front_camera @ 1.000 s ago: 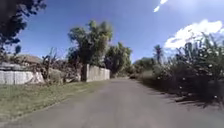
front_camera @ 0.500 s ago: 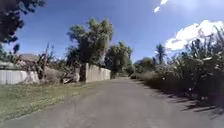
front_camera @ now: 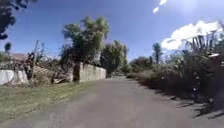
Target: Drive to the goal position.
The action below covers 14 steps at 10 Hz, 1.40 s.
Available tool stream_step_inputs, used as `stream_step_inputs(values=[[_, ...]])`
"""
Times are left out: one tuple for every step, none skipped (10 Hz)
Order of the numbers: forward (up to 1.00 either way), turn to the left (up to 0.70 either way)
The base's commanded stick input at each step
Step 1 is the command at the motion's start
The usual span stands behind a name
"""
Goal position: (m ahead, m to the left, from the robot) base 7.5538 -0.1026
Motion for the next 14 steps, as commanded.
stream_step_inputs(values=[[1.0,0.0],[1.0,-0.01],[1.0,-0.02],[1.0,-0.34],[1.0,-0.19],[1.0,-0.04],[1.0,0.0],[1.0,0.0],[1.0,0.0],[1.0,0.0],[1.0,0.0],[1.0,0.0],[1.0,0.0],[1.0,0.0]])
